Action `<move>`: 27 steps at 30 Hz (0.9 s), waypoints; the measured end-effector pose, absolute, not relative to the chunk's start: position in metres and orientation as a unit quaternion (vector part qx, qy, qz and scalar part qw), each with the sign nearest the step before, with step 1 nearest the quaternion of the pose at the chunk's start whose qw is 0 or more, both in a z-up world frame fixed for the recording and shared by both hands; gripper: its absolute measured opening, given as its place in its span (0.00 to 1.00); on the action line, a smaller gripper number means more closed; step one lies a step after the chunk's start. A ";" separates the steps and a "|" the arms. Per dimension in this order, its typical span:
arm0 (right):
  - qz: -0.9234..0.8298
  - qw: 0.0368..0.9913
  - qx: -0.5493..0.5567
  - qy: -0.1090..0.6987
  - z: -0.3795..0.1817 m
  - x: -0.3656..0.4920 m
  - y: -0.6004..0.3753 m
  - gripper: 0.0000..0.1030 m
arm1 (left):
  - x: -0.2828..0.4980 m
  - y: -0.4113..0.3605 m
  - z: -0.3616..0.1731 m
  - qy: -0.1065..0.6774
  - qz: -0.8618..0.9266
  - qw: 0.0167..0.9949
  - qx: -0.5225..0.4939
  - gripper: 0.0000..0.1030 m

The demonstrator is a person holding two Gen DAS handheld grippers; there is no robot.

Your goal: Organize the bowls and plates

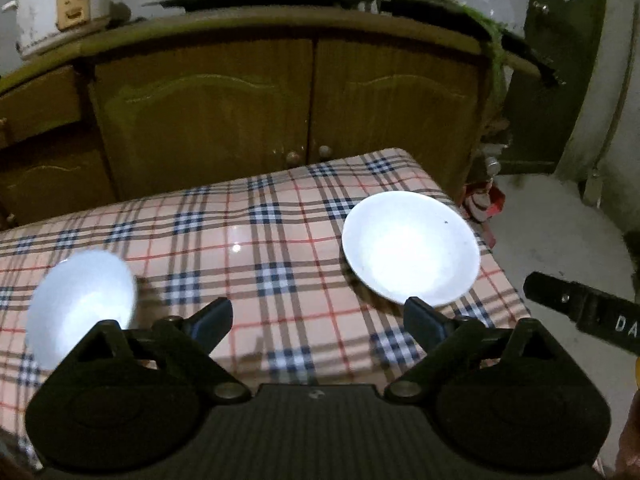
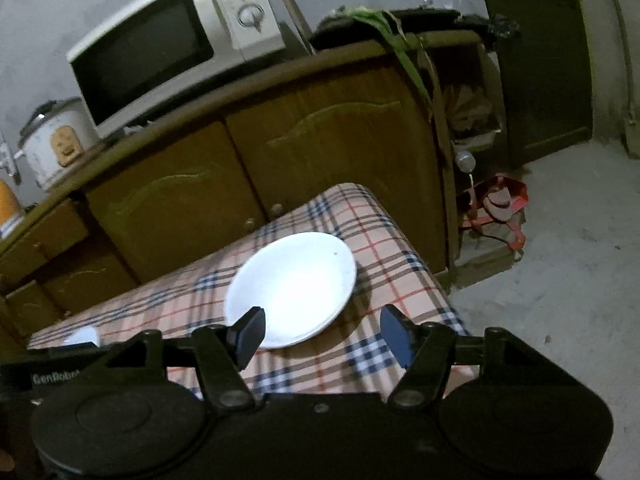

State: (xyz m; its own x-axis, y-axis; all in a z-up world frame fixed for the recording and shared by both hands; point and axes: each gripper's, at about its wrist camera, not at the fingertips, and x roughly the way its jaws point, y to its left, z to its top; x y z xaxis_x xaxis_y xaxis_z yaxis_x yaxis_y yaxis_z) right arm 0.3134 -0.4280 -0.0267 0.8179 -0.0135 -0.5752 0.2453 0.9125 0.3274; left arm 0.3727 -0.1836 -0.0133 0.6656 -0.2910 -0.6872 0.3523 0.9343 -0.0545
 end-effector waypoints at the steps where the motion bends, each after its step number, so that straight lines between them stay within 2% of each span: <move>1: -0.069 0.932 0.197 0.296 -0.031 0.320 -0.430 0.75 | 0.380 -0.188 -0.017 0.371 -0.175 0.911 0.046 0.92; 5: -0.076 0.927 0.198 0.308 -0.046 0.345 -0.440 0.75 | 0.405 -0.208 -0.032 0.368 -0.169 0.911 0.080 0.92; 15: -0.067 0.913 0.215 0.340 -0.087 0.395 -0.454 0.75 | 0.455 -0.233 -0.065 0.391 -0.155 0.905 0.069 0.91; 17: -0.064 0.912 0.219 0.341 -0.092 0.402 -0.454 0.74 | 0.460 -0.237 -0.071 0.394 -0.161 0.902 0.068 0.81; 18: -0.061 0.911 0.226 0.340 -0.095 0.404 -0.456 0.70 | 0.461 -0.238 -0.073 0.399 -0.171 0.898 0.063 0.77; 19: -0.057 0.909 0.234 0.341 -0.098 0.405 -0.457 0.58 | 0.463 -0.239 -0.077 0.409 -0.187 0.891 0.059 0.64; 20: -0.052 0.907 0.240 0.343 -0.100 0.406 -0.458 0.48 | 0.464 -0.241 -0.081 0.419 -0.205 0.883 0.059 0.43; 21: -0.051 0.906 0.240 0.345 -0.101 0.406 -0.457 0.31 | 0.463 -0.243 -0.084 0.420 -0.221 0.878 0.060 0.37; 22: -0.047 0.908 0.240 0.339 -0.101 0.405 -0.456 0.20 | 0.460 -0.244 -0.084 0.414 -0.233 0.878 0.058 0.27; 27: -0.052 0.913 0.241 0.326 -0.092 0.394 -0.449 0.20 | 0.450 -0.239 -0.079 0.425 -0.237 0.872 0.047 0.25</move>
State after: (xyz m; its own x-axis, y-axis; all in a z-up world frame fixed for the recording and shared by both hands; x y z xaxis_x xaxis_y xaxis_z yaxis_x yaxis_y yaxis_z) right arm 0.3942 -0.4493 -0.0924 0.7817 0.0614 -0.6206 0.2527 0.8786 0.4052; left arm 0.4498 -0.2394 -0.0788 0.5260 -0.3734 -0.7641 0.4528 0.8835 -0.1200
